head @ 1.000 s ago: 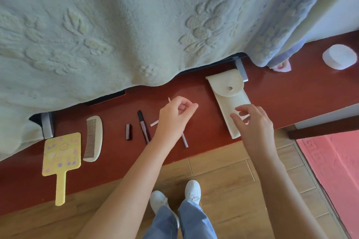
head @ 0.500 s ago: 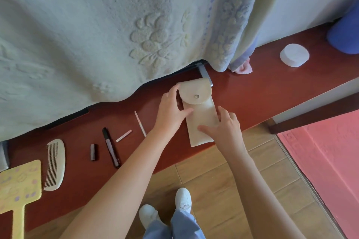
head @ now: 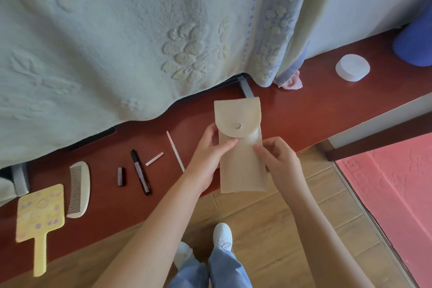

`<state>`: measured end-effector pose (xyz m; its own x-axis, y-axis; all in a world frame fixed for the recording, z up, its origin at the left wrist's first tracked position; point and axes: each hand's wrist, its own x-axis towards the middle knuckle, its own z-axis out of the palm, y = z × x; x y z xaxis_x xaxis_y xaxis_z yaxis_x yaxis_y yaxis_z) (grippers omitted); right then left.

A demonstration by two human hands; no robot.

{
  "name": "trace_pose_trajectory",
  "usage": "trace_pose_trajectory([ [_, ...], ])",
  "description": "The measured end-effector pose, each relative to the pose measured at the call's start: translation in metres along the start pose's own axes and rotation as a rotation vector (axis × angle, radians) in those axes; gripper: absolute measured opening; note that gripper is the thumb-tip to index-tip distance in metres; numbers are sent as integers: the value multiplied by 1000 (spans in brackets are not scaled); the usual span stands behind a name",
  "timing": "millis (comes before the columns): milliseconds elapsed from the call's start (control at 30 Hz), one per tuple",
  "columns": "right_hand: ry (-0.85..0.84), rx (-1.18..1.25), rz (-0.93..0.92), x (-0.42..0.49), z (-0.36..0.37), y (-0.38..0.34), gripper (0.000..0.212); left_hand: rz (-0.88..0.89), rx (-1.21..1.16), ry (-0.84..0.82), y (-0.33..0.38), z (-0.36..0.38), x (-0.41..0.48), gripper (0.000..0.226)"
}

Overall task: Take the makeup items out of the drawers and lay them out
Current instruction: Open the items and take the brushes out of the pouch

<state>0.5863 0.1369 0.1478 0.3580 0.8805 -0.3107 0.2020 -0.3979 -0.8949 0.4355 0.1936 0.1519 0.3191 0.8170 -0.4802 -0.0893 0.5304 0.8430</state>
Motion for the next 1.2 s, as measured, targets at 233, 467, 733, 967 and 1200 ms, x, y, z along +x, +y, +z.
trace_pose_trajectory([
  [233, 48, -391, -627, -10, -19, -17, 38, 53, 88, -43, 13, 2, -47, 41],
  [467, 71, -496, -945, -17, -12, -20, 16, 7, 92, -98, 8, 1, -63, 38],
  [733, 36, -309, -853, -23, -9, -24, 19, 50, 13, -117, 5, -6, -72, 45],
  [967, 95, 123, -485, -27, -2, -39, 18, 82, 139, -138, 13, -10, -75, 48],
  [1200, 303, 165, -227, 7, -19, -63, 15, 45, 105, -251, 4, -6, -88, 79],
])
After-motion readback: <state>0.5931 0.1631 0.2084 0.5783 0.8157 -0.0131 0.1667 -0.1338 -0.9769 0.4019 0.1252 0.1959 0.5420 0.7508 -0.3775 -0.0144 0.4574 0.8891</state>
